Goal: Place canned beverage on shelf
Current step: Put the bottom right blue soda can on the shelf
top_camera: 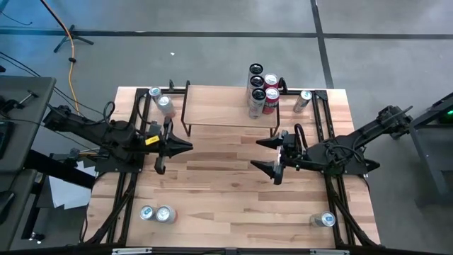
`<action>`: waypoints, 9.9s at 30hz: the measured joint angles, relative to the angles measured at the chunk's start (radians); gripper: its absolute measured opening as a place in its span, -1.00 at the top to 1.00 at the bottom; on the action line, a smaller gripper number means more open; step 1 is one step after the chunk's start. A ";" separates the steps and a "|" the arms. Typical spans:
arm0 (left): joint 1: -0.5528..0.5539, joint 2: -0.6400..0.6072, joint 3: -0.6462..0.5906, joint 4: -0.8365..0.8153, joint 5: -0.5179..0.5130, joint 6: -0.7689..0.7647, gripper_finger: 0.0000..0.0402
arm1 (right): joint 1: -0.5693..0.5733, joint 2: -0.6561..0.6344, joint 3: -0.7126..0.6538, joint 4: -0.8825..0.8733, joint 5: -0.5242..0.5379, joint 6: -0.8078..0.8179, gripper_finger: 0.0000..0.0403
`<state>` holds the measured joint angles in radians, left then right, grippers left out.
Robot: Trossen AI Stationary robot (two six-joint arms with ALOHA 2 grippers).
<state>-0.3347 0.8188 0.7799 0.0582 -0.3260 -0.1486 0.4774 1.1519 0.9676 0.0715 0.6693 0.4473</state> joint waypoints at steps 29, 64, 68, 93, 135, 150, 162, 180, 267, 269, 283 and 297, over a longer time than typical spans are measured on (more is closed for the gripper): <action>0.001 0.000 0.000 -0.008 -0.003 0.029 1.00 | 0.434 0.156 0.213 -1.247 -0.812 1.818 -0.94; 0.000 0.000 0.001 -0.007 0.000 -0.006 1.00 | 0.494 0.441 0.211 -1.229 -1.046 1.799 -0.93; 0.000 0.000 0.001 -0.007 -0.001 -0.006 1.00 | 0.491 0.446 0.211 -1.243 -1.027 1.800 -0.85; 0.002 0.001 0.031 0.023 -0.060 0.083 0.94 | 0.359 0.445 0.416 -1.279 -0.860 1.471 -0.16; 0.149 0.665 0.640 -0.772 0.354 0.003 -0.78 | -0.189 0.446 0.716 -0.948 -0.467 0.263 -0.16; 0.160 0.710 0.640 -0.634 0.399 0.064 -0.37 | -0.190 0.446 0.711 -0.940 -0.463 0.225 -0.16; 0.182 0.731 0.640 -0.633 0.376 0.064 0.36 | -0.189 0.449 0.708 -0.945 -0.462 0.208 -0.16; 0.233 0.580 0.638 -0.918 0.188 0.065 0.36 | -0.227 0.443 0.804 -1.121 -0.419 0.176 -0.62; 0.436 0.552 -0.174 0.758 -0.283 -0.018 0.31 | -0.063 0.067 -0.090 0.275 -0.118 0.348 -0.63; 0.455 0.566 -0.176 0.758 -0.294 -0.001 0.30 | -0.063 0.067 -0.090 0.278 -0.111 0.360 -0.63; 0.471 0.711 -0.160 0.768 -0.314 0.020 0.29 | -0.071 0.087 -0.070 0.311 -0.068 0.388 -0.63; 0.471 0.719 -0.159 0.763 -0.315 0.020 0.29 | -0.299 0.442 0.865 -0.668 -0.028 0.229 -0.47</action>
<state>0.1360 1.5383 0.6212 0.8211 -0.6405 -0.1290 0.1789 1.5937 1.8330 -0.5961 0.6414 0.6763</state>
